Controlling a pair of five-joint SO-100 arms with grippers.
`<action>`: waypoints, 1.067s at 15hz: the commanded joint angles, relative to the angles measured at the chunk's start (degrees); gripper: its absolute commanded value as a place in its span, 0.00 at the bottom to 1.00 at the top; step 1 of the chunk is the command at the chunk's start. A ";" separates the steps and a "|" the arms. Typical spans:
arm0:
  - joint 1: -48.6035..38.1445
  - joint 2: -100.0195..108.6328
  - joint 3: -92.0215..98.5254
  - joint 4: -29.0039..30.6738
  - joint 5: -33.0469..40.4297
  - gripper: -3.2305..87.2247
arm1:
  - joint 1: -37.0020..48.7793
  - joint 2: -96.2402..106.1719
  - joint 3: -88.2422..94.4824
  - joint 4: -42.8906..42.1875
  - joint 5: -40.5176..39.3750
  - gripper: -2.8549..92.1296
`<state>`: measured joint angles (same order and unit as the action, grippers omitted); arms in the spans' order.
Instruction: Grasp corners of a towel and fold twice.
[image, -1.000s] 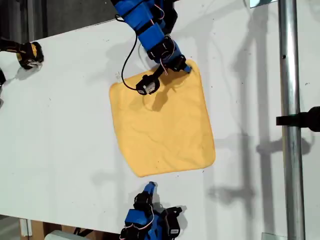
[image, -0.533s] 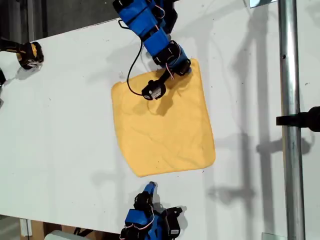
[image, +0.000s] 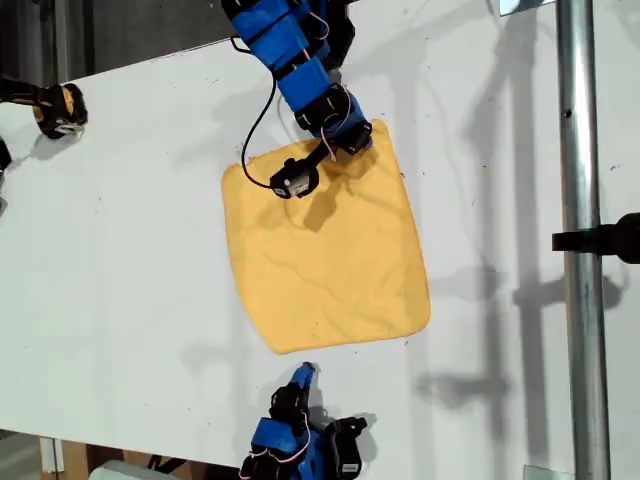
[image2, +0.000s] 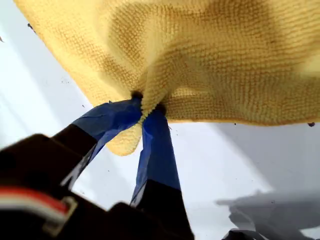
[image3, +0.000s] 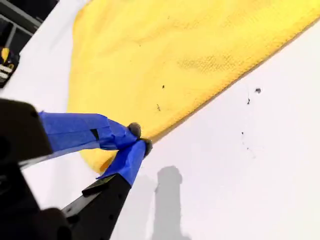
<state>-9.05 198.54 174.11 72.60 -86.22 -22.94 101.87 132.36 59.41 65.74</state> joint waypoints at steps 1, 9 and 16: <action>2.11 -4.31 -9.58 0.09 -1.14 0.02 | 0.97 2.46 -0.53 -0.62 -0.26 0.03; 16.17 -67.94 -56.34 -3.60 6.42 0.02 | 1.76 2.46 -0.62 -0.44 -0.44 0.03; 26.63 -102.57 -91.76 2.02 13.80 0.02 | 1.76 2.46 -0.62 0.00 -0.44 0.03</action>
<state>15.47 99.84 90.62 73.74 -73.04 -21.80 101.87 132.36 59.24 65.74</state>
